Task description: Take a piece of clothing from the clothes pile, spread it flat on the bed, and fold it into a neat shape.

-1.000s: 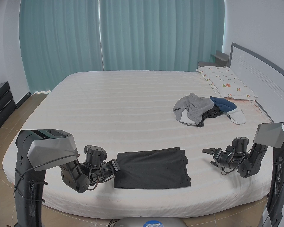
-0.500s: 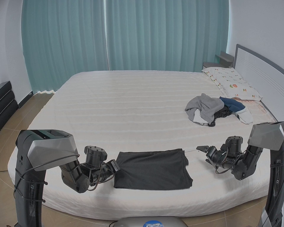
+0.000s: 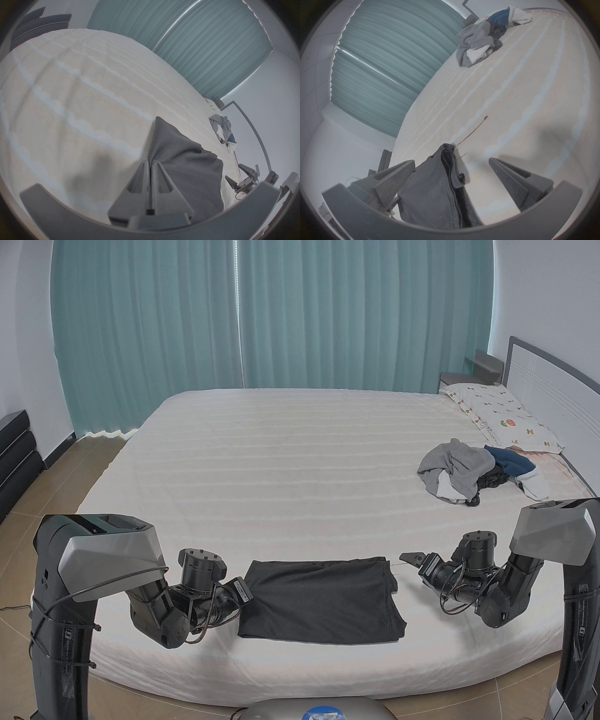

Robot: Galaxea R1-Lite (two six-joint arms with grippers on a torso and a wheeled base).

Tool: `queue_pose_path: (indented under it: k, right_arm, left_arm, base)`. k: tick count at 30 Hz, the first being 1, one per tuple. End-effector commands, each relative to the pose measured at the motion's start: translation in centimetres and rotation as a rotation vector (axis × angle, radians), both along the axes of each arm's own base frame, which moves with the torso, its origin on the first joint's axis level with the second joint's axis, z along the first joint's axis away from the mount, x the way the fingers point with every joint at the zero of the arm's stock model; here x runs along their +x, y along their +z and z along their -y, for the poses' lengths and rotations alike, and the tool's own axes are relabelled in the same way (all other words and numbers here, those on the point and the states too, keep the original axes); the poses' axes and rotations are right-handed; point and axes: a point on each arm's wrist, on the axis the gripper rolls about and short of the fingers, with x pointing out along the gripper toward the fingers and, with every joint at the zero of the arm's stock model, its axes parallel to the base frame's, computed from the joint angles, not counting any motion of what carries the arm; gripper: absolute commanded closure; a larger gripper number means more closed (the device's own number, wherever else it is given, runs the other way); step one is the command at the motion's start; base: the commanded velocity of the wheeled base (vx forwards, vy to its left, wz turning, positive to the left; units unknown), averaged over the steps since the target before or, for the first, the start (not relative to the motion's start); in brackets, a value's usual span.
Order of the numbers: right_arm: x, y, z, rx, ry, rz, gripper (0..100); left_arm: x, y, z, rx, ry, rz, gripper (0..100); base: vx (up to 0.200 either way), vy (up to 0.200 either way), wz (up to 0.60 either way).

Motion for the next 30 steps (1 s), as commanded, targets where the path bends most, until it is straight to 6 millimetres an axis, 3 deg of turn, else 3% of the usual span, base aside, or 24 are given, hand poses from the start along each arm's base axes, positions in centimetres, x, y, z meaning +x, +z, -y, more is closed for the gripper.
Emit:
queue_pose_path:
  k: [1,13,30]
  right_arm:
    - [-0.1,-0.1,-0.6,0.008,0.009,-0.004,0]
    - [-0.2,0.1,-1.4,0.032,-0.012,-0.001,0]
    - [-0.4,0.2,-1.7,0.031,-0.002,-0.003,0]
  left_arm:
    - [0.0,-0.1,0.0,0.003,0.000,-0.006,100]
    - [-0.5,-0.1,0.2,0.010,0.027,-0.015,100]
    - [-2.5,0.0,1.0,0.026,-0.014,-0.050,100]
  base:
    - [0.000,0.200,0.00]
    - [0.000,0.200,0.00]
    - [0.000,0.000,0.00]
